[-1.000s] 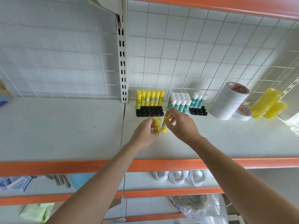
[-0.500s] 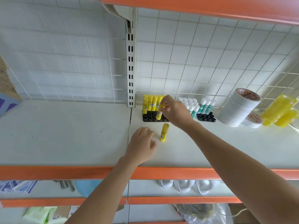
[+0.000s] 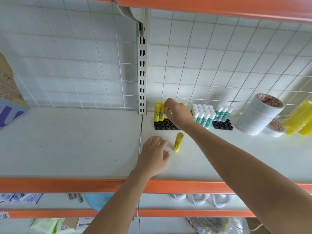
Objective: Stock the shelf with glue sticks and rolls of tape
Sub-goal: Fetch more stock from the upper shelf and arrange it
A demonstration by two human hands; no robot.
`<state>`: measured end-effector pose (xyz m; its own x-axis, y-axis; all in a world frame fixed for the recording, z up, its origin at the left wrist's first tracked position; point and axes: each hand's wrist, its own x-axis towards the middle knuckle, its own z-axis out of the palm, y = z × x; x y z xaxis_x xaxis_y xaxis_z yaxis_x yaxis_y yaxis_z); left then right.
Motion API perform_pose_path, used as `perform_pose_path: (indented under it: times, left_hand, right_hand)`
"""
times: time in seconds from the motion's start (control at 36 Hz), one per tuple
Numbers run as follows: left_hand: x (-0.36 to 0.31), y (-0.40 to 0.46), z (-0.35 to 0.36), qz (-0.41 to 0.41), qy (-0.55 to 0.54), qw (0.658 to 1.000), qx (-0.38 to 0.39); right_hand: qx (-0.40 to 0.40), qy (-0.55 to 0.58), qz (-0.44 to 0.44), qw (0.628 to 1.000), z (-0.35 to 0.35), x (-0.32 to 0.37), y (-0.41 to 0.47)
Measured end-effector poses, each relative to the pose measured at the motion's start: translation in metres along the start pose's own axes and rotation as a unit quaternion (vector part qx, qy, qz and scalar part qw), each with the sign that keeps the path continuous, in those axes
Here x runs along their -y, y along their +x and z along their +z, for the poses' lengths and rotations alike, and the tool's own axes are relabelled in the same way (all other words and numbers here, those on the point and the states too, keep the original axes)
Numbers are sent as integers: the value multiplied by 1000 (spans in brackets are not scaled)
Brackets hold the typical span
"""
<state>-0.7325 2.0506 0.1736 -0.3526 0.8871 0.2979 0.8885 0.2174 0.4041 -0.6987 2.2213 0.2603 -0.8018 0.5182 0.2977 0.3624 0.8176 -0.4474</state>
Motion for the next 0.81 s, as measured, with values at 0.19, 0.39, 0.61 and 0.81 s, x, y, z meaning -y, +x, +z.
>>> perform_pose_path:
  times: [0.19, 0.39, 0.61, 0.81]
  left_hand:
    - [-1, 0, 1, -8, 4, 1000, -3]
    - [0, 0, 2, -12, 9, 1000, 0]
    - [1, 0, 0, -11, 4, 1000, 22]
    - [1, 1, 0, -6, 17, 999, 34]
  right_hand:
    - [-35, -51, -39, 997, 7, -6, 3]
    - [37, -172, -56, 983, -1, -6, 3]
    - [162, -104, 44, 980, -27, 7, 9]
    - [83, -1, 57, 995, -44, 20, -32]
